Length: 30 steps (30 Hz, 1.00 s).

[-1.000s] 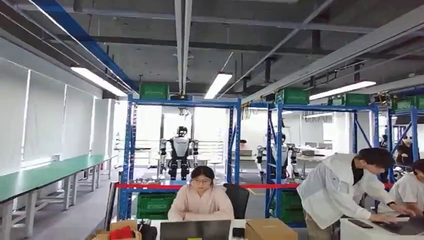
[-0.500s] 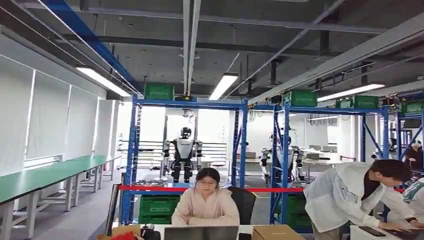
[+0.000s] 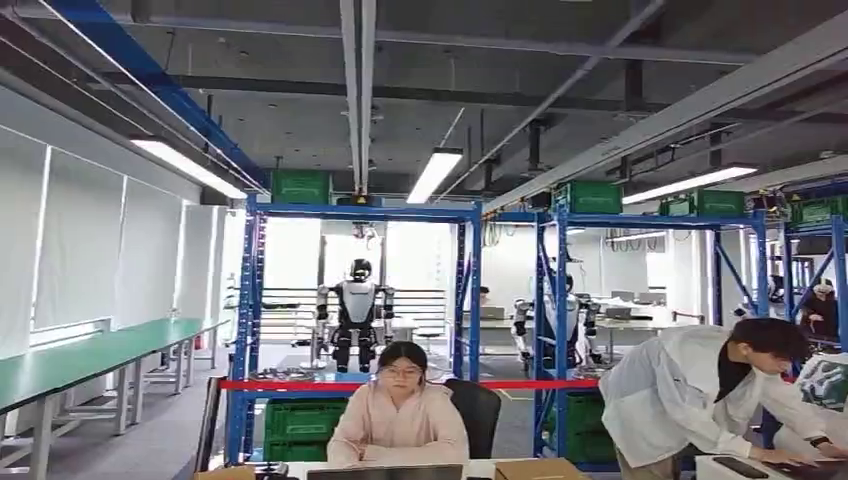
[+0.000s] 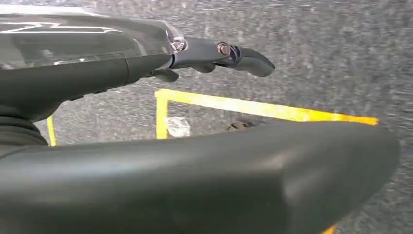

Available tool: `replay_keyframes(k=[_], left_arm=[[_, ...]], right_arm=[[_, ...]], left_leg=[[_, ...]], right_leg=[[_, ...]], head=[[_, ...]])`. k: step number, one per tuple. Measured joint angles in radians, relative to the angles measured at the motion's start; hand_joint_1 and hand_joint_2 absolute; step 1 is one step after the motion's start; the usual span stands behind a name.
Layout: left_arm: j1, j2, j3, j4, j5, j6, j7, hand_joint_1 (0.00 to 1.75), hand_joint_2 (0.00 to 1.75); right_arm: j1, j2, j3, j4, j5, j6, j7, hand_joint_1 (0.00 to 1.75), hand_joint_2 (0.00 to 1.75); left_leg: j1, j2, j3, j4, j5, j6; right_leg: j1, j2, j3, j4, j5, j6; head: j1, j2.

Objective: Take the parts from the cabinet and place them on the table.

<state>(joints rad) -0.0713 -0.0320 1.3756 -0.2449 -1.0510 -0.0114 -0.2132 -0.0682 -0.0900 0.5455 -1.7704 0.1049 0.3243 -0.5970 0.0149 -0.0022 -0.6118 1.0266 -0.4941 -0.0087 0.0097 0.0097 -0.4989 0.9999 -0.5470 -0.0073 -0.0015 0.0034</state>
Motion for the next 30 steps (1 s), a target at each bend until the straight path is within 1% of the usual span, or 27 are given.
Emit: replay_keyframes(k=[1, 2, 3, 4, 5, 6, 8, 9, 10, 11, 12, 13, 14, 15, 16, 17, 18, 19, 20, 21, 23, 24, 25, 26, 27, 29, 30], left_arm=[[0.001, 0.0, 0.0, 0.0, -0.004, 0.001, 0.005, 0.0, 0.0], [0.004, 0.0, 0.0, 0.0, -0.007, 0.001, 0.008, 0.0, 0.0], [0.004, 0.0, 0.0, 0.0, -0.008, 0.002, 0.013, 0.0, 0.0], [0.004, -0.001, 0.0, 0.0, -0.01, 0.002, 0.021, 0.0, 0.0], [0.003, 0.0, -0.001, 0.0, -0.015, 0.002, 0.026, 0.0, 0.0], [0.002, 0.0, -0.001, 0.0, -0.017, 0.004, 0.031, 0.0, 0.0], [-0.001, 0.0, -0.002, 0.0, -0.019, 0.005, 0.038, 0.0, 0.0], [-0.001, 0.0, -0.003, 0.0, -0.023, 0.005, 0.04, 0.0, 0.0], [-0.002, 0.0, -0.005, 0.0, -0.03, 0.003, 0.042, 0.0, 0.0], [0.0, 0.0, -0.006, 0.0, -0.036, -0.002, 0.041, 0.0, 0.0], [-0.001, 0.0, -0.01, 0.0, -0.042, -0.005, 0.038, 0.0, 0.0], [-0.004, 0.0, -0.015, 0.0, -0.049, -0.012, 0.034, 0.0, 0.0], [-0.006, 0.0, -0.018, 0.0, -0.053, -0.015, 0.032, 0.0, 0.0], [-0.011, -0.001, -0.021, 0.0, -0.06, -0.022, 0.029, 0.0, 0.0], [-0.013, -0.001, -0.025, 0.0, -0.066, -0.027, 0.026, 0.0, 0.0], [-0.013, -0.001, -0.03, 0.0, -0.074, -0.034, 0.024, 0.0, 0.0], [-0.012, -0.002, -0.036, 0.0, -0.082, -0.039, 0.021, 0.0, 0.0], [-0.015, -0.002, -0.042, 0.0, -0.088, -0.043, 0.019, 0.0, 0.0], [-0.018, -0.002, -0.047, 0.0, -0.095, -0.048, 0.019, 0.0, 0.0], [-0.021, -0.003, -0.051, 0.0, -0.101, -0.053, 0.018, 0.0, 0.0], [-0.025, -0.003, -0.062, 0.0, -0.11, -0.053, 0.018, 0.0, 0.0], [-0.025, -0.003, -0.066, 0.0, -0.114, -0.055, 0.018, 0.0, 0.0], [-0.023, -0.003, -0.068, 0.0, -0.116, -0.055, 0.018, 0.0, 0.0], [-0.022, -0.003, -0.069, 0.0, -0.116, -0.055, 0.019, 0.0, 0.0], [-0.021, -0.003, -0.072, 0.0, -0.121, -0.058, 0.019, 0.0, 0.0], [-0.022, -0.003, -0.078, 0.0, -0.124, -0.062, 0.019, 0.0, 0.0], [-0.023, -0.003, -0.082, 0.0, -0.126, -0.063, 0.019, 0.0, 0.0]], right_arm=[[-0.001, 0.0, 0.001, 0.001, 0.002, -0.001, 0.001, 1.75, 1.75], [-0.001, -0.001, 0.001, 0.001, 0.003, 0.0, 0.0, 1.75, 1.75], [-0.003, -0.002, 0.001, 0.001, 0.005, 0.0, 0.001, 1.75, 1.75], [-0.01, -0.004, 0.001, 0.001, 0.007, 0.0, 0.004, 1.75, 1.75], [-0.024, -0.005, 0.003, 0.003, 0.012, -0.001, 0.008, 1.75, 1.75], [-0.04, -0.007, 0.003, 0.006, 0.021, -0.002, 0.014, 1.75, 1.75], [-0.073, -0.015, 0.011, 0.024, 0.027, -0.004, 0.032, 1.75, 1.75], [-0.089, -0.017, 0.014, 0.036, 0.028, -0.004, 0.043, 1.75, 1.75], [-0.113, -0.018, 0.019, 0.054, 0.027, -0.004, 0.064, 1.75, 1.75], [-0.144, -0.019, 0.021, 0.071, 0.025, -0.004, 0.081, 1.75, 1.75], [-0.178, -0.019, 0.024, 0.093, 0.022, -0.004, 0.097, 1.75, 1.75], [-0.218, -0.019, 0.026, 0.122, 0.016, -0.004, 0.114, 1.75, 1.75], [-0.259, -0.019, 0.029, 0.156, 0.01, -0.004, 0.127, 1.75, 1.75], [-0.305, -0.018, 0.03, 0.197, 0.008, -0.005, 0.139, 1.75, 1.75], [-0.345, -0.015, 0.033, 0.236, 0.02, -0.015, 0.155, 1.75, 1.75], [-0.38, -0.013, 0.035, 0.274, 0.033, -0.026, 0.169, 1.75, 1.75], [-0.419, -0.01, 0.038, 0.321, 0.046, -0.037, 0.178, 1.75, 1.75], [-0.457, -0.003, 0.042, 0.363, 0.061, -0.049, 0.182, 1.75, 1.75], [-0.504, 0.007, 0.047, 0.42, 0.081, -0.065, 0.185, 1.75, 1.75], [-0.553, 0.02, 0.052, 0.481, 0.101, -0.077, 0.188, 1.75, 1.75], [-0.626, 0.039, 0.061, 0.591, 0.126, -0.087, 0.196, 1.75, 1.75], [-0.65, 0.048, 0.067, 0.647, 0.137, -0.09, 0.199, 1.75, 1.75], [-0.667, 0.053, 0.071, 0.681, 0.146, -0.094, 0.2, 1.75, 1.75], [-0.673, 0.056, 0.074, 0.696, 0.15, -0.095, 0.2, 1.75, 1.75], [-0.697, 0.066, 0.08, 0.748, 0.163, -0.101, 0.202, 1.75, 1.75], [-0.746, 0.085, 0.091, 0.833, 0.197, -0.124, 0.211, 1.75, 1.75], [-0.771, 0.094, 0.101, 0.876, 0.223, -0.144, 0.22, 1.75, 1.75]], left_leg=[[-0.001, -0.001, -0.002, 0.015, 0.011, 0.012], [-0.004, -0.001, -0.002, 0.017, 0.006, 0.019], [-0.003, -0.002, 0.004, 0.016, 0.008, 0.023], [0.003, -0.002, 0.011, 0.009, 0.009, 0.026], [0.006, -0.002, 0.017, 0.006, 0.006, 0.031], [0.006, -0.001, 0.02, 0.005, 0.003, 0.035], [0.005, -0.001, 0.021, 0.005, -0.002, 0.038], [0.005, -0.001, 0.021, 0.006, -0.004, 0.038], [0.005, -0.002, 0.026, 0.006, -0.008, 0.038], [0.004, -0.002, 0.033, 0.006, -0.011, 0.036], [0.003, -0.003, 0.04, 0.005, -0.016, 0.036], [0.003, -0.003, 0.048, 0.004, -0.019, 0.035], [0.004, -0.003, 0.051, 0.001, -0.021, 0.032], [0.005, -0.004, 0.05, -0.003, -0.019, 0.028], [0.006, -0.003, 0.045, -0.004, -0.021, 0.021], [0.003, -0.002, 0.052, 0.001, -0.014, 0.013], [0.003, -0.002, 0.057, -0.002, -0.01, 0.008], [0.002, -0.002, 0.057, 0.0, -0.015, 0.006], [0.002, -0.002, 0.05, 0.018, -0.034, 0.006], [0.003, -0.002, 0.024, 0.07, -0.062, 0.004], [0.004, -0.002, -0.06, 0.224, -0.13, -0.004], [0.004, -0.002, -0.092, 0.281, -0.146, -0.006], [0.004, -0.002, -0.105, 0.295, -0.143, -0.007], [0.005, -0.002, -0.107, 0.295, -0.14, -0.008], [0.006, -0.002, -0.1, 0.259, -0.108, -0.011], [0.011, -0.002, -0.036, 0.089, 0.004, -0.014], [0.014, -0.002, -0.011, 0.02, 0.037, -0.016]], right_leg=[[-0.001, 0.0, -0.002, -0.001, -0.008, 0.007], [-0.001, 0.0, 0.001, 0.004, -0.009, 0.012], [-0.001, 0.0, 0.006, -0.002, -0.011, 0.016], [-0.002, -0.001, 0.005, 0.007, -0.017, 0.02], [-0.002, -0.003, -0.011, 0.046, -0.031, 0.029], [-0.006, -0.004, -0.048, 0.112, -0.06, 0.036], [-0.013, -0.005, -0.142, 0.263, -0.121, 0.043], [-0.013, -0.005, -0.18, 0.315, -0.132, 0.045], [-0.013, -0.005, -0.197, 0.317, -0.113, 0.045], [-0.013, -0.005, -0.186, 0.269, -0.067, 0.041], [-0.012, -0.005, -0.16, 0.19, -0.009, 0.036], [-0.009, -0.005, -0.128, 0.098, 0.053, 0.026], [-0.002, -0.005, -0.109, 0.036, 0.083, 0.017], [0.004, -0.004, -0.113, 0.034, 0.054, 0.008], [0.006, -0.003, -0.107, 0.014, 0.067, -0.001], [0.007, -0.003, -0.109, 0.012, 0.073, -0.002], [0.007, -0.003, -0.102, 0.01, 0.074, -0.006], [-0.001, -0.003, -0.091, -0.002, 0.08, -0.012], [-0.003, -0.005, -0.084, -0.01, 0.084, -0.017], [-0.004, -0.005, -0.085, -0.01, 0.085, -0.018], [-0.002, -0.006, -0.085, -0.01, 0.084, -0.02], [-0.001, -0.007, -0.085, -0.009, 0.083, -0.02], [-0.001, -0.007, -0.085, -0.009, 0.083, -0.02], [-0.001, -0.006, -0.085, -0.009, 0.083, -0.02], [-0.002, -0.006, -0.085, -0.008, 0.082, -0.02], [-0.004, -0.005, -0.083, 0.002, 0.074, -0.015], [-0.004, -0.005, -0.085, 0.009, 0.067, -0.01]], head=[[0.0, 0.0], [0.0, 0.0], [0.0, 0.0], [0.0, 0.0], [0.0, 0.0], [-0.001, 0.0], [-0.001, 0.0], [-0.001, 0.0], [-0.001, 0.0], [-0.001, 0.0], [-0.001, 0.0], [-0.001, 0.0], [0.0, 0.0], [0.0, 0.0], [-0.001, 0.002], [-0.001, 0.001], [-0.001, 0.001], [0.0, 0.001], [0.0, 0.0], [0.0, 0.0], [0.0, 0.0], [0.0, 0.0], [0.0, 0.0], [0.0, 0.0], [0.0, 0.0], [0.0, 0.0], [0.0, 0.0]])
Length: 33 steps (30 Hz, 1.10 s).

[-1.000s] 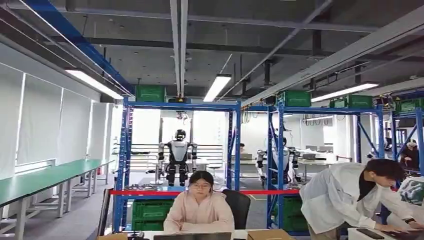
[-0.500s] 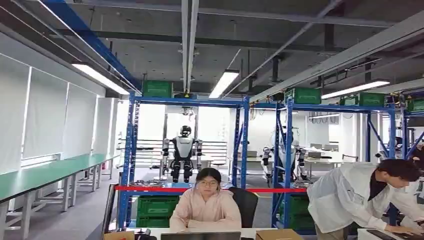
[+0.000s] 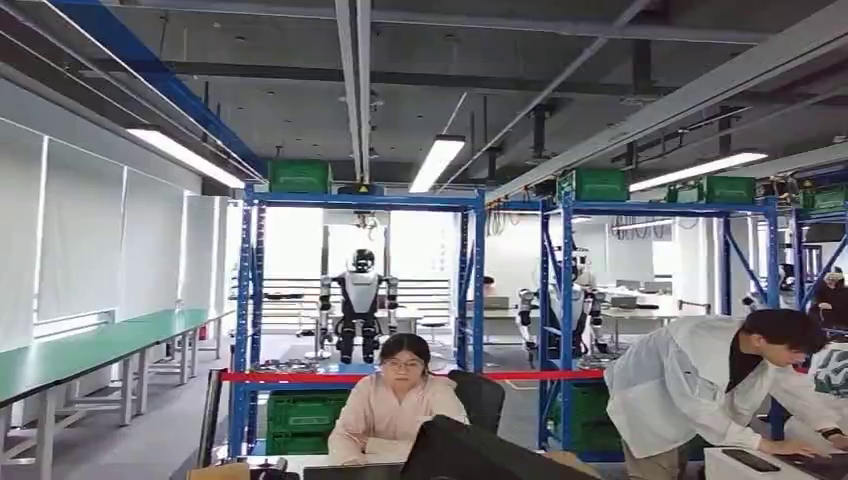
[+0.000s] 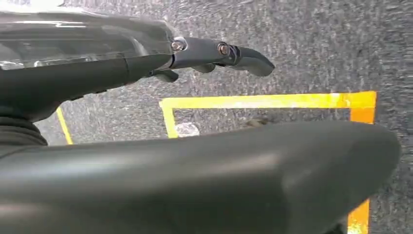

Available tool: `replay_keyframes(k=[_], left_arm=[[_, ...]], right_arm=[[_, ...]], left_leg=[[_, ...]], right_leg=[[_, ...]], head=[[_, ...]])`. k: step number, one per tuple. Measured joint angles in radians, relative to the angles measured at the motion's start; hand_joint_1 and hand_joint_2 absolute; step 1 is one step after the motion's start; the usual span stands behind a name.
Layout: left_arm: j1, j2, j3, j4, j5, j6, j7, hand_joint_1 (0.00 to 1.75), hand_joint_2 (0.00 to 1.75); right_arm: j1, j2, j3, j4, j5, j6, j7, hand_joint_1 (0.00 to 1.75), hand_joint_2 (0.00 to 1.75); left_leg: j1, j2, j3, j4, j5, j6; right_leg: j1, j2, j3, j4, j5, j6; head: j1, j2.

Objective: Take the parts from the cabinet and place them on the table.

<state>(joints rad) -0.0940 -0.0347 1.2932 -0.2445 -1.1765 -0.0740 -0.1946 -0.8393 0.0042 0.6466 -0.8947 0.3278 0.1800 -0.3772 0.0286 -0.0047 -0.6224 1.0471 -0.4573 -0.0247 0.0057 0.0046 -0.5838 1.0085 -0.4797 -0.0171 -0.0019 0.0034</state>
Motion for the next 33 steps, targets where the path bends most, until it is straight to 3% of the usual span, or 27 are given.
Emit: replay_keyframes(k=[1, 2, 4, 6, 7, 9, 10, 11, 12, 13, 15, 16, 19, 20, 21, 22, 25, 26, 27, 28, 30, 31, 33], left_arm=[[-0.003, 0.0, -0.004, 0.0, -0.002, -0.001, 0.0, 0.0, 0.0], [-0.006, 0.0, -0.006, 0.0, -0.006, -0.002, 0.0, 0.0, 0.0], [0.001, 0.0, -0.007, 0.0, -0.007, -0.002, 0.0, 0.0, 0.0], [-0.001, -0.001, -0.009, 0.0, -0.007, -0.002, 0.0, 0.0, 0.0], [-0.003, -0.001, -0.009, 0.0, -0.007, -0.002, 0.0, 0.0, 0.0], [-0.005, -0.001, -0.009, 0.0, -0.008, -0.002, -0.002, 0.0, 0.0], [-0.005, -0.001, -0.01, 0.0, -0.008, -0.002, -0.004, 0.0, 0.0], [-0.003, -0.001, -0.01, 0.0, -0.008, -0.002, -0.005, 0.0, 0.0], [-0.001, -0.001, -0.01, 0.0, -0.008, -0.002, -0.006, 0.0, 0.0], [0.001, -0.001, -0.011, 0.0, -0.008, -0.002, -0.006, 0.0, 0.0], [-0.001, -0.003, -0.012, 0.0, -0.009, 0.0, -0.008, 0.0, 0.0], [-0.002, -0.003, -0.013, 0.0, -0.009, 0.0, -0.008, 0.0, 0.0], [0.004, -0.004, -0.014, 0.0, -0.011, 0.003, -0.01, 0.0, 0.0], [0.005, -0.004, -0.014, 0.0, -0.012, 0.004, -0.011, 0.0, 0.0], [0.004, -0.004, -0.014, 0.0, -0.012, 0.007, -0.012, 0.0, 0.0], [0.004, -0.005, -0.014, 0.0, -0.015, 0.007, -0.013, 0.0, 0.0], [0.005, -0.005, -0.014, 0.0, -0.018, 0.009, -0.018, 0.0, 0.0], [0.005, -0.005, -0.014, 0.0, -0.018, 0.009, -0.019, 0.0, 0.0], [0.006, -0.005, -0.014, 0.0, -0.018, 0.009, -0.02, 0.0, 0.0], [0.007, -0.005, -0.015, 0.0, -0.021, 0.01, -0.023, 0.0, 0.0], [0.005, -0.005, -0.017, 0.0, -0.027, 0.01, -0.032, 0.0, 0.0], [0.005, -0.005, -0.019, 0.0, -0.031, 0.011, -0.04, 0.0, 0.0], [0.005, -0.005, -0.022, 0.0, -0.035, 0.011, -0.053, 0.0, 0.0]], right_arm=[[-0.023, 0.005, 0.01, 0.044, 0.029, -0.026, 0.011, 1.75, 1.75], [-0.043, 0.013, 0.022, 0.078, 0.066, -0.057, 0.032, 1.75, 1.75], [-0.07, 0.024, 0.05, 0.145, 0.161, -0.126, 0.089, 1.75, 1.75], [-0.094, 0.032, 0.076, 0.204, 0.255, -0.192, 0.153, 1.75, 1.75], [-0.11, 0.035, 0.088, 0.233, 0.311, -0.224, 0.188, 1.75, 1.75], [-0.133, 0.036, 0.108, 0.288, 0.411, -0.276, 0.262, 1.75, 1.75], [-0.137, 0.035, 0.114, 0.313, 0.452, -0.293, 0.291, 1.75, 1.75], [-0.137, 0.033, 0.116, 0.333, 0.485, -0.301, 0.309, 1.75, 1.75], [-0.137, 0.03, 0.118, 0.353, 0.523, -0.312, 0.332, 1.75, 1.75], [-0.139, 0.026, 0.117, 0.366, 0.57, -0.33, 0.364, 1.75, 1.75], [-0.148, 0.017, 0.112, 0.383, 0.693, -0.352, 0.454, 1.75, 1.75], [-0.151, 0.008, 0.106, 0.392, 0.74, -0.363, 0.486, 1.75, 1.75], [-0.152, -0.013, 0.062, 0.4, 0.873, -0.376, 0.57, 1.75, 1.75], [-0.152, -0.021, 0.04, 0.4, 0.916, -0.376, 0.593, 1.75, 1.75], [-0.151, -0.028, 0.009, 0.396, 0.967, -0.377, 0.615, 1.75, 1.75], [-0.151, -0.035, -0.026, 0.39, 1.021, -0.376, 0.631, 1.75, 1.75], [-0.137, -0.049, -0.14, 0.36, 1.169, -0.372, 0.661, 1.75, 1.75], [-0.128, -0.052, -0.177, 0.349, 1.201, -0.37, 0.662, 1.75, 1.75], [-0.118, -0.057, -0.213, 0.337, 1.223, -0.37, 0.66, 1.75, 1.75], [-0.108, -0.061, -0.255, 0.321, 1.235, -0.369, 0.655, 1.75, 1.75], [-0.095, -0.067, -0.311, 0.292, 1.24, -0.37, 0.644, 1.75, 1.75], [-0.091, -0.069, -0.333, 0.28, 1.242, -0.372, 0.636, 1.75, 1.75], [-0.077, -0.074, -0.372, 0.258, 1.243, -0.381, 0.615, 1.75, 1.75]], left_leg=[[-0.006, 0.0, -0.005, -0.011, -0.029, 0.003], [-0.009, 0.001, -0.007, -0.006, -0.018, 0.019], [-0.013, 0.0, -0.007, -0.008, -0.013, 0.026], [-0.004, 0.0, -0.001, -0.014, -0.009, 0.035], [-0.002, 0.0, 0.0, -0.013, -0.01, 0.04], [-0.002, 0.0, 0.001, -0.013, -0.013, 0.043], [-0.002, 0.0, 0.002, -0.013, -0.014, 0.045], [-0.002, -0.001, 0.004, -0.013, -0.015, 0.046], [-0.002, -0.001, 0.006, -0.013, -0.016, 0.046], [-0.003, -0.003, 0.01, -0.013, -0.019, 0.045], [-0.003, -0.004, 0.018, -0.014, -0.024, 0.042], [-0.004, -0.005, 0.016, -0.017, -0.023, 0.04], [-0.002, -0.005, 0.014, -0.023, -0.02, 0.025], [-0.004, -0.005, 0.018, -0.028, -0.018, 0.019], [-0.002, -0.003, 0.018, -0.025, -0.031, 0.016], [-0.006, -0.002, 0.006, 0.005, -0.056, 0.016], [-0.007, -0.002, -0.099, 0.233, -0.158, 0.012], [-0.007, -0.002, -0.123, 0.278, -0.163, 0.011], [-0.007, -0.002, -0.122, 0.269, -0.144, 0.01], [-0.006, -0.001, -0.099, 0.213, -0.105, 0.009], [-0.003, 0.0, -0.018, 0.038, -0.01, 0.01], [-0.006, 0.0, 0.001, 0.004, -0.026, 0.014], [-0.008, -0.002, 0.003, -0.008, -0.022, 0.021]], right_leg=[[0.004, 0.001, -0.005, 0.007, 0.0, 0.004], [0.005, 0.002, -0.015, 0.008, -0.001, 0.008], [0.004, -0.001, -0.014, 0.01, -0.003, 0.015], [0.002, 0.0, -0.016, 0.024, -0.021, 0.029], [0.001, -0.001, -0.037, 0.069, -0.05, 0.036], [-0.006, -0.002, -0.114, 0.23, -0.121, 0.044], [-0.007, -0.002, -0.153, 0.304, -0.142, 0.046], [-0.008, -0.002, -0.172, 0.333, -0.139, 0.047], [-0.008, -0.002, -0.168, 0.313, -0.115, 0.047], [-0.008, -0.001, -0.14, 0.246, -0.07, 0.045], [-0.004, -0.002, -0.05, 0.043, 0.032, 0.029], [0.002, -0.001, -0.035, 0.02, 0.019, 0.025], [0.007, 0.001, -0.039, 0.008, 0.019, 0.017], [0.007, 0.0, -0.034, -0.001, 0.023, 0.012], [-0.006, -0.004, -0.023, -0.019, 0.03, 0.006], [-0.004, -0.004, -0.019, -0.025, 0.033, 0.001], [-0.001, -0.004, -0.019, -0.023, 0.031, -0.002], [-0.001, -0.004, -0.019, -0.022, 0.03, -0.002], [-0.001, -0.003, -0.018, -0.021, 0.029, -0.002], [-0.001, -0.002, -0.018, -0.018, 0.026, 0.0], [-0.003, 0.001, -0.018, -0.004, 0.017, 0.006], [-0.001, 0.003, -0.023, 0.002, 0.011, 0.012], [0.003, 0.004, -0.03, 0.01, 0.01, 0.02]], head=[[0.0, 0.0], [-0.001, 0.0], [0.0, 0.0], [0.0, 0.0], [0.0, 0.0], [0.0, 0.0], [0.0, 0.0], [0.0, 0.0], [0.0, 0.0], [0.0, 0.0], [0.0, 0.0], [0.0, 0.0], [0.0, 0.0], [0.0, 0.0], [0.0, 0.0], [0.0, 0.0], [0.0, 0.0], [0.0, 0.0], [0.0, 0.0], [0.0, 0.0], [0.0, 0.0], [0.0, 0.0], [0.0, 0.001]])
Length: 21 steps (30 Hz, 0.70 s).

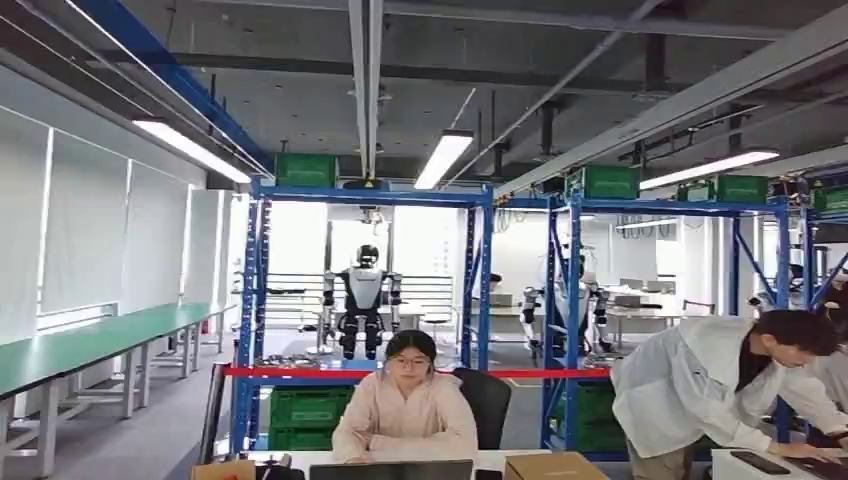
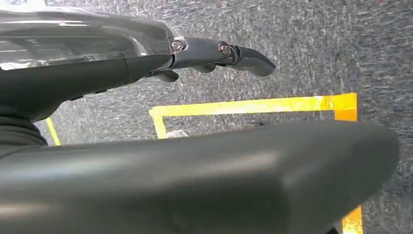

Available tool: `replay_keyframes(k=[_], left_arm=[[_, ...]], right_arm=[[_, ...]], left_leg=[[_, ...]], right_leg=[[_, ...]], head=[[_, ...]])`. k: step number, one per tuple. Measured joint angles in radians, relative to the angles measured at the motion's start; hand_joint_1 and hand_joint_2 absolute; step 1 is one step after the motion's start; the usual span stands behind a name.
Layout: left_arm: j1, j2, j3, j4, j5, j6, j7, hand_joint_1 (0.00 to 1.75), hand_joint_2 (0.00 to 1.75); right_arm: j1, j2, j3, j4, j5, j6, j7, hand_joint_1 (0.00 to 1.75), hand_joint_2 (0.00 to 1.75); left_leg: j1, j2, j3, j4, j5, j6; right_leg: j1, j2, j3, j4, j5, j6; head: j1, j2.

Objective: Take the parts from the cabinet and place them on the table.

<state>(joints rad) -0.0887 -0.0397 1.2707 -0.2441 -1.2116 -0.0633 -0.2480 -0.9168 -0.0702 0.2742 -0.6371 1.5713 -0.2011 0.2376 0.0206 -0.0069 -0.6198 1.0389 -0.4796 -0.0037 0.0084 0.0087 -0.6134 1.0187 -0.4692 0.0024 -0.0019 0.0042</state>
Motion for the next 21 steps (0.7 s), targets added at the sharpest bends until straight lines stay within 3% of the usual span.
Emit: replay_keyframes(k=[2, 4, 5, 7, 8, 9, 10, 12, 13, 16, 18, 19, 20, 21], left_arm=[[0.002, 0.0, -0.001, 0.0, 0.0, -0.003, -0.011, 0.0, 0.0], [0.0, -0.001, -0.003, 0.0, 0.0, -0.01, -0.018, 0.0, 0.0], [-0.002, 0.0, -0.004, 0.0, 0.0, -0.01, -0.019, 0.0, 0.0], [-0.003, 0.0, -0.007, 0.0, 0.0, -0.012, -0.022, 0.0, 0.0], [-0.002, 0.0, -0.008, 0.0, 0.0, -0.013, -0.022, 0.0, 0.0], [0.0, 0.0, -0.008, 0.0, 0.0, -0.013, -0.023, 0.0, 0.0], [0.001, 0.0, -0.008, 0.0, 0.0, -0.013, -0.023, 0.0, 0.0], [-0.001, 0.0, -0.009, 0.0, -0.001, -0.013, -0.024, 0.0, 0.0], [-0.002, 0.0, -0.009, 0.0, -0.001, -0.013, -0.024, 0.0, 0.0], [-0.004, 0.0, -0.009, 0.0, -0.004, -0.013, -0.025, 0.0, 0.0], [-0.001, 0.0, -0.009, 0.0, -0.006, -0.013, -0.025, 0.0, 0.0], [-0.001, 0.0, -0.009, 0.0, -0.006, -0.013, -0.026, 0.0, 0.0], [-0.002, -0.001, -0.009, 0.0, -0.007, -0.014, -0.026, 0.0, 0.0], [-0.002, -0.001, -0.01, 0.0, -0.008, -0.014, -0.026, 0.0, 0.0]], right_arm=[[0.023, -0.001, -0.039, -0.021, 0.0, -0.013, -0.042, 1.75, 1.75], [0.045, 0.001, -0.07, -0.042, 0.0, -0.028, -0.099, 1.75, 1.75], [0.052, 0.004, -0.082, -0.048, 0.0, -0.037, -0.125, 1.75, 1.75], [0.073, 0.013, -0.103, -0.058, -0.015, -0.052, -0.164, 1.75, 1.75], [0.089, 0.018, -0.114, -0.064, -0.027, -0.055, -0.185, 1.75, 1.75], [0.103, 0.023, -0.122, -0.069, -0.043, -0.058, -0.207, 1.75, 1.75], [0.115, 0.029, -0.129, -0.075, -0.059, -0.06, -0.232, 1.75, 1.75], [0.132, 0.038, -0.138, -0.091, -0.085, -0.065, -0.287, 1.75, 1.75], [0.138, 0.045, -0.137, -0.099, -0.093, -0.072, -0.308, 1.75, 1.75], [0.16, 0.057, -0.133, -0.102, -0.11, -0.077, -0.346, 1.75, 1.75], [0.175, 0.064, -0.13, -0.103, -0.117, -0.078, -0.359, 1.75, 1.75], [0.179, 0.07, -0.124, -0.104, -0.119, -0.078, -0.365, 1.75, 1.75], [0.182, 0.076, -0.116, -0.104, -0.119, -0.078, -0.368, 1.75, 1.75], [0.188, 0.082, -0.107, -0.103, -0.119, -0.078, -0.368, 1.75, 1.75]], left_leg=[[-0.004, -0.001, 0.001, 0.001, 0.0, 0.01], [0.005, 0.001, 0.007, -0.008, 0.005, 0.022], [0.006, 0.001, 0.008, -0.008, 0.005, 0.025], [0.006, 0.001, 0.008, -0.008, 0.004, 0.027], [0.006, 0.001, 0.008, -0.008, 0.004, 0.027], [0.007, 0.001, 0.01, -0.008, 0.004, 0.027], [0.007, 0.0, 0.01, -0.008, 0.003, 0.027], [0.007, 0.0, 0.014, -0.008, 0.0, 0.022], [0.007, 0.0, 0.015, -0.008, -0.002, 0.019], [0.003, -0.001, 0.013, -0.011, 0.0, 0.006], [0.004, -0.001, 0.019, -0.019, 0.002, -0.008], [0.005, 0.0, 0.014, -0.009, -0.015, -0.01], [0.004, 0.0, -0.007, 0.039, -0.05, -0.01], [0.004, 0.0, -0.041, 0.118, -0.091, -0.011]], right_leg=[[-0.002, 0.0, 0.002, -0.002, 0.001, 0.005], [-0.002, -0.002, -0.005, 0.019, -0.024, 0.016], [-0.005, -0.003, -0.025, 0.071, -0.057, 0.022], [-0.013, -0.004, -0.105, 0.246, -0.133, 0.03], [-0.014, -0.004, -0.135, 0.31, -0.149, 0.033], [-0.016, -0.004, -0.144, 0.32, -0.141, 0.034], [-0.017, -0.004, -0.13, 0.284, -0.113, 0.035], [-0.017, -0.005, -0.045, 0.1, -0.018, 0.03], [-0.017, -0.005, -0.007, 0.011, 0.009, 0.027], [-0.009, -0.003, 0.002, 0.0, -0.003, 0.017], [-0.01, -0.003, 0.004, -0.008, 0.003, 0.003], [-0.015, -0.005, 0.007, -0.015, 0.008, -0.005], [-0.015, -0.005, 0.006, -0.016, 0.009, -0.014], [-0.014, -0.005, 0.007, -0.016, 0.008, -0.016]], head=[[-0.001, 0.0], [-0.001, 0.0], [-0.001, 0.0], [-0.001, 0.0], [-0.001, -0.001], [-0.001, -0.001], [-0.001, -0.001], [-0.001, -0.001], [-0.001, -0.001], [0.0, 0.0], [0.0, 0.0], [0.0, 0.0], [0.0, -0.001], [0.0, -0.001]])
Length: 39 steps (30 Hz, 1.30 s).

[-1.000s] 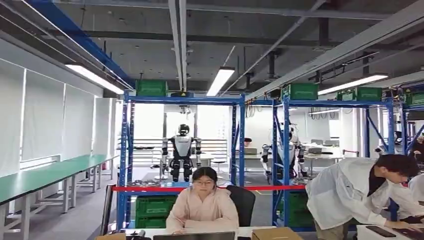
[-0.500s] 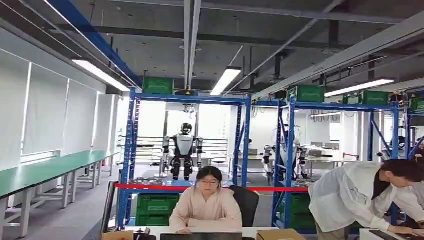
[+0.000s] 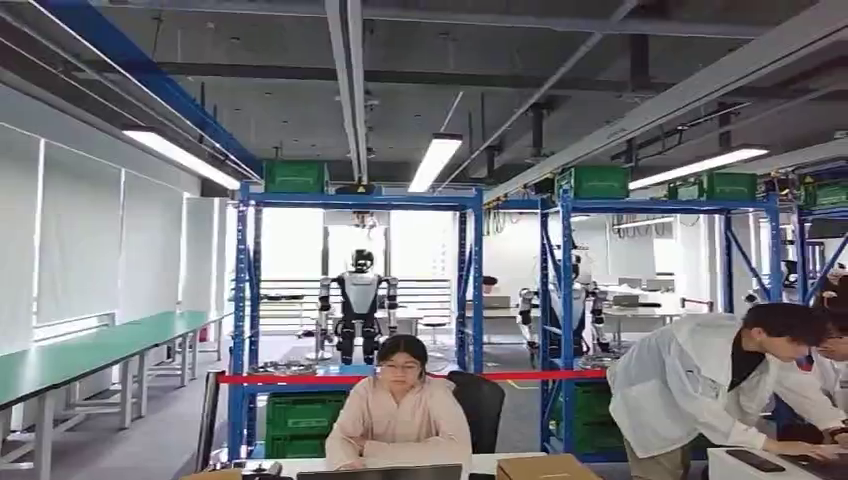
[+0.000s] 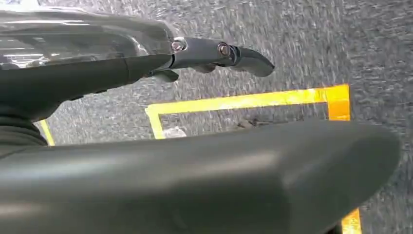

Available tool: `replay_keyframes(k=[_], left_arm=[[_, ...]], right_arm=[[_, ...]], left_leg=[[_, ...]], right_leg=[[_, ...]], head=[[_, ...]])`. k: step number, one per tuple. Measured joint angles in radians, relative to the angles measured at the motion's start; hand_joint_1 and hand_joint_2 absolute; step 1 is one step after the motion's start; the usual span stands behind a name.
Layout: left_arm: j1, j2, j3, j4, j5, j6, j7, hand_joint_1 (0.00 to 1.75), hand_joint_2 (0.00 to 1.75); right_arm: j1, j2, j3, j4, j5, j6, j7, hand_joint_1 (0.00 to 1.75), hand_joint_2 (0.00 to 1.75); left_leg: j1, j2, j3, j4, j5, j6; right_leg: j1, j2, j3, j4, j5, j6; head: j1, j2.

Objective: Take the parts from the cabinet and place them on the table.

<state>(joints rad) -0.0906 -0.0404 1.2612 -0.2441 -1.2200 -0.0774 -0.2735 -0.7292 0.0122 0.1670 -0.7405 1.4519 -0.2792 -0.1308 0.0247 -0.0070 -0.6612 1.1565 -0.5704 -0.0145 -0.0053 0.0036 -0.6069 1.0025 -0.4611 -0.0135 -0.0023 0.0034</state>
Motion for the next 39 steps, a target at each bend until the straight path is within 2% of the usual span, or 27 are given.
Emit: replay_keyframes(k=[2, 3, 4, 5, 6, 7, 8, 11, 13, 14, 16, 17, 18, 19, 20, 22, 23, 27, 28, 29, 32, 33, 34, 35, 37, 38, 39], left_arm=[[0.0, 0.0, 0.0, 0.0, -0.002, 0.0, -0.001, 0.0, 0.0], [0.002, 0.0, 0.0, 0.0, -0.003, 0.0, -0.002, 0.0, 0.0], [0.002, 0.0, 0.0, 0.0, -0.004, 0.0, -0.003, 0.0, 0.0], [0.002, 0.0, 0.0, 0.0, -0.005, 0.0, -0.003, 0.0, 0.0], [0.001, 0.0, 0.0, 0.0, -0.006, -0.002, -0.004, 0.0, 1.75], [0.0, 0.0, 0.0, 0.0, -0.006, -0.002, -0.006, 0.0, 1.75], [-0.002, 0.0, 0.0, 0.0, -0.006, -0.002, -0.006, 0.0, 1.75], [-0.002, 0.0, 0.0, 0.0, -0.006, -0.002, -0.01, 0.0, 1.75], [-0.004, -0.002, 0.0, 0.0, -0.006, -0.002, -0.01, 0.0, 1.75], [-0.005, -0.002, 0.0, 0.0, -0.006, -0.001, -0.01, 0.0, 1.75], [-0.005, -0.001, 0.0, 0.0, -0.007, 0.0, -0.011, 0.0, 1.75], [-0.004, -0.001, 0.0, 0.0, -0.006, -0.001, -0.013, 0.0, 1.75], [-0.003, -0.001, 0.0, 0.0, -0.006, -0.003, -0.013, 0.0, 1.75], [-0.003, -0.002, 0.0, 0.0, -0.006, -0.005, -0.015, 0.0, 0.0], [-0.003, -0.002, 0.0, 0.0, -0.006, -0.005, -0.016, 0.0, 0.0], [-0.004, -0.002, 0.0, 0.0, -0.007, -0.005, -0.016, 0.0, 0.0], [-0.004, -0.003, 0.0, 0.0, -0.007, -0.005, -0.017, 0.0, 0.0], [-0.002, -0.003, 0.0, 0.0, -0.008, -0.005, -0.018, 0.0, 0.0], [-0.002, -0.003, 0.0, 0.0, -0.008, -0.004, -0.018, 0.0, 0.0], [-0.003, -0.003, 0.0, 0.0, -0.01, -0.003, -0.019, 0.0, 0.0], [-0.002, -0.005, 0.0, 0.0, -0.016, -0.002, -0.019, 0.0, 0.0], [0.0, -0.005, 0.0, 0.0, -0.016, -0.002, -0.019, 0.0, 0.0], [0.002, -0.005, 0.0, 0.0, -0.016, -0.002, -0.02, 0.0, 0.0], [0.002, -0.005, 0.0, 0.0, -0.016, -0.002, -0.022, 0.0, 0.0], [0.001, -0.003, 0.0, 0.0, -0.016, -0.01, -0.033, 0.0, 0.0], [0.001, -0.003, 0.0, 0.0, -0.016, -0.017, -0.039, 0.0, 0.0], [0.0, -0.003, 0.0, 0.0, -0.017, -0.02, -0.046, 0.0, 0.0]], right_arm=[[0.011, 0.007, 0.015, 0.004, 0.005, 0.0, 0.0, 1.75, 1.75], [0.015, 0.008, 0.023, 0.007, 0.006, 0.0, 0.0, 1.75, 1.75], [0.016, 0.009, 0.031, 0.011, 0.009, -0.002, 0.001, 1.75, 1.75], [0.016, 0.011, 0.041, 0.016, 0.012, -0.004, 0.002, 1.75, 1.75], [0.016, 0.013, 0.05, 0.019, 0.016, -0.006, 0.003, 0.0, 0.0], [0.016, 0.015, 0.059, 0.023, 0.018, -0.009, 0.006, 0.0, 0.0], [0.015, 0.017, 0.067, 0.029, 0.016, -0.01, 0.007, 0.0, 0.0], [0.019, 0.02, 0.089, 0.042, 0.022, -0.012, 0.017, 0.0, 0.0], [0.019, 0.02, 0.1, 0.049, 0.02, -0.012, 0.022, 0.0, 0.0], [0.016, 0.02, 0.104, 0.052, 0.018, -0.012, 0.023, 0.0, 0.0], [0.015, 0.02, 0.11, 0.058, 0.017, -0.012, 0.025, 0.0, 0.0], [0.017, 0.021, 0.115, 0.062, 0.017, -0.012, 0.028, 0.0, 0.0], [0.019, 0.02, 0.12, 0.066, 0.017, -0.012, 0.03, 0.0, 0.0], [0.019, 0.02, 0.126, 0.071, 0.017, -0.012, 0.03, 0.0, 0.0], [0.018, 0.02, 0.129, 0.072, 0.016, -0.012, 0.031, 0.0, 0.0], [0.011, 0.02, 0.133, 0.072, 0.014, -0.012, 0.033, 0.0, 0.0], [0.007, 0.02, 0.135, 0.072, 0.013, -0.012, 0.033, 0.0, 0.0], [0.005, 0.019, 0.148, 0.073, 0.005, -0.012, 0.027, 0.0, 0.0], [0.003, 0.02, 0.148, 0.071, -0.006, -0.012, 0.02, 0.0, 0.0], [0.0, 0.019, 0.15, 0.068, -0.021, -0.01, 0.008, 0.0, 0.0], [-0.002, 0.016, 0.152, 0.06, -0.11, 0.003, -0.057, 0.0, 0.0], [0.0, 0.015, 0.151, 0.057, -0.146, 0.011, -0.082, 0.0, 0.0], [0.001, 0.013, 0.148, 0.052, -0.194, 0.028, -0.115, 0.0, 0.0], [0.003, 0.009, 0.14, 0.041, -0.26, 0.057, -0.153, 0.0, 0.0], [0.005, 0.002, 0.115, 0.006, -0.436, 0.135, -0.243, 0.0, 0.0], [0.006, -0.001, 0.098, -0.012, -0.541, 0.179, -0.291, 0.0, 0.0], [0.009, -0.009, 0.079, -0.031, -0.64, 0.222, -0.331, 0.0, 0.0]], left_leg=[[-0.002, 0.0, -0.073, 0.156, -0.058, -0.002], [-0.002, 0.0, -0.086, 0.181, -0.055, -0.002], [-0.003, 0.0, -0.076, 0.158, -0.032, -0.002], [-0.003, 0.0, -0.043, 0.085, 0.013, 0.0], [-0.003, 0.001, 0.004, -0.012, 0.062, 0.002], [-0.002, 0.002, 0.047, -0.101, 0.098, 0.004], [-0.006, 0.002, 0.059, -0.123, 0.081, 0.007], [-0.01, 0.001, 0.055, -0.124, 0.088, 0.017], [-0.001, 0.001, 0.056, -0.129, 0.095, 0.029], [0.0, 0.001, 0.055, -0.129, 0.096, 0.032], [0.0, 0.002, 0.055, -0.129, 0.095, 0.035], [0.0, 0.002, 0.055, -0.129, 0.095, 0.035], [0.0, 0.002, 0.055, -0.129, 0.095, 0.035], [0.0, 0.002, 0.055, -0.129, 0.095, 0.035], [0.0, 0.002, 0.056, -0.129, 0.094, 0.035], [0.0, 0.001, 0.06, -0.129, 0.093, 0.032], [-0.001, 0.001, 0.059, -0.129, 0.092, 0.03], [-0.003, 0.001, 0.057, -0.137, 0.098, 0.008], [-0.001, 0.002, 0.056, -0.134, 0.089, 0.003], [-0.003, 0.002, 0.047, -0.112, 0.068, 0.002], [-0.004, 0.002, -0.057, 0.12, -0.045, 0.0], [-0.004, 0.002, -0.082, 0.173, -0.055, -0.002], [-0.004, 0.002, -0.085, 0.177, -0.044, -0.002], [-0.004, 0.003, -0.066, 0.133, -0.01, -0.002], [-0.001, 0.003, 0.014, -0.037, 0.078, 0.0], [0.0, 0.003, 0.045, -0.106, 0.096, 0.002], [-0.002, 0.002, 0.054, -0.123, 0.086, 0.005]], right_leg=[[0.004, 0.0, 0.0, 0.001, -0.001, -0.003], [0.005, 0.001, 0.001, 0.001, -0.001, -0.003], [0.006, 0.001, 0.002, 0.002, -0.002, -0.004], [0.006, 0.003, 0.003, 0.003, -0.003, -0.003], [0.005, 0.004, 0.005, 0.006, -0.005, -0.001], [0.006, 0.005, 0.005, 0.01, -0.009, 0.003], [0.014, 0.008, 0.0, 0.015, -0.012, 0.008], [0.01, 0.009, -0.001, 0.014, -0.007, 0.017], [0.01, 0.008, -0.004, 0.023, -0.02, 0.028], [0.009, 0.005, -0.017, 0.056, -0.048, 0.035], [0.003, 0.001, -0.085, 0.22, -0.131, 0.044], [0.002, 0.001, -0.119, 0.294, -0.155, 0.046], [0.0, 0.001, -0.137, 0.332, -0.158, 0.048], [-0.001, 0.001, -0.131, 0.317, -0.139, 0.049], [-0.001, 0.001, -0.105, 0.262, -0.104, 0.048], [0.0, 0.001, -0.018, 0.079, -0.017, 0.039], [0.002, 0.002, 0.008, 0.025, -0.013, 0.036], [0.01, 0.003, 0.008, 0.011, -0.016, 0.019], [-0.001, 0.001, 0.014, -0.003, -0.008, 0.007], [0.0, 0.0, 0.015, -0.007, -0.006, 0.002], [0.003, 0.0, 0.014, -0.006, -0.006, -0.003], [0.004, 0.0, 0.015, -0.006, -0.006, -0.003], [0.004, 0.0, 0.015, -0.005, -0.006, -0.003], [0.004, 0.001, 0.015, -0.003, -0.007, -0.003], [0.003, 0.003, 0.015, 0.005, -0.013, 0.003], [0.004, 0.003, 0.014, 0.011, -0.018, 0.009], [0.014, 0.004, 0.005, 0.022, -0.022, 0.015]], head=[[0.0, 0.0], [0.0, 0.0], [0.0, 0.0], [0.0, 0.0], [0.0, 0.0], [0.0, 0.0], [0.0, 0.0], [0.0, 0.0], [0.0, 0.0], [0.0, 0.0], [0.0, 0.0], [0.0, 0.0], [0.0, 0.0], [0.0, 0.0], [0.0, 0.0], [0.0, 0.0], [0.0, 0.0], [0.0, 0.0], [0.0, 0.0], [0.0, 0.0], [0.0, 0.0], [0.0, 0.0], [0.0, 0.0], [0.0, 0.0], [0.0, 0.0], [0.0, 0.0], [0.001, 0.0]])
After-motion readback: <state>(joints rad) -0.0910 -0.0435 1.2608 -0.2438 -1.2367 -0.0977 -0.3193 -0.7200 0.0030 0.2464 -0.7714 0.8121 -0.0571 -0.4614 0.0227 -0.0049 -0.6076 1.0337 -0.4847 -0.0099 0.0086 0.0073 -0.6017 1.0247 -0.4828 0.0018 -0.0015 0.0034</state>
